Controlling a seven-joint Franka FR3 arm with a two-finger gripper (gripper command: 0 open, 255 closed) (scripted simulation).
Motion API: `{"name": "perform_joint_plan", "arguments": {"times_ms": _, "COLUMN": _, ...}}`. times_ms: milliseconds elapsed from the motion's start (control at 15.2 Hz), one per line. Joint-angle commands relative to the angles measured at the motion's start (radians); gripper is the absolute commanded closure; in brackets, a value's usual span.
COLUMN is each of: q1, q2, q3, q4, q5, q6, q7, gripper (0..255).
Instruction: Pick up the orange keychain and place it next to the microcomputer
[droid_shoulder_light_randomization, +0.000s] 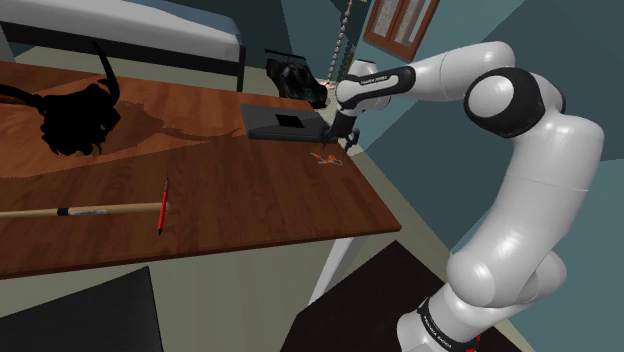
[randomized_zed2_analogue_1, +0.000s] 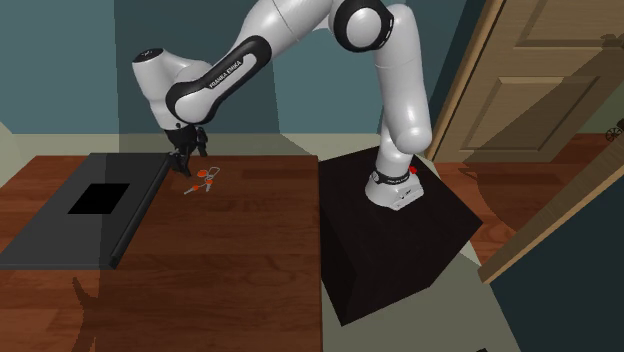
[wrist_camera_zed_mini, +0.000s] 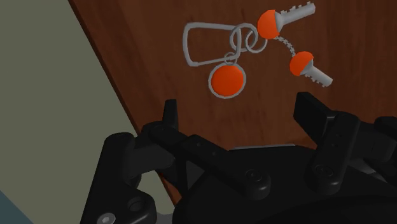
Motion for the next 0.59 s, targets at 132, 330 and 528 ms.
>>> {"name": "perform_joint_plan", "arguments": {"times_ms": 132, "q1": -0.004, "q2": -0.034, "q3": 0.002, "q4": 0.042, "q5": 0.008, "q6": -0.076, "q7": -0.008, "gripper": 0}}
{"name": "perform_joint_plan", "arguments": {"times_ms": 330, "q1": -0.004, "q2": -0.034, "q3": 0.002, "q4": 0.042, "q5": 0.008, "q6": -0.076, "q7": -0.008, "gripper": 0}}
{"name": "perform_joint_plan", "arguments": {"times_ms": 528, "q1": -0.004, "q2": -0.034, "q3": 0.002, "q4": 0.042, "q5": 0.008, "q6": -0.076, "q7": -0.008, "gripper": 0}}
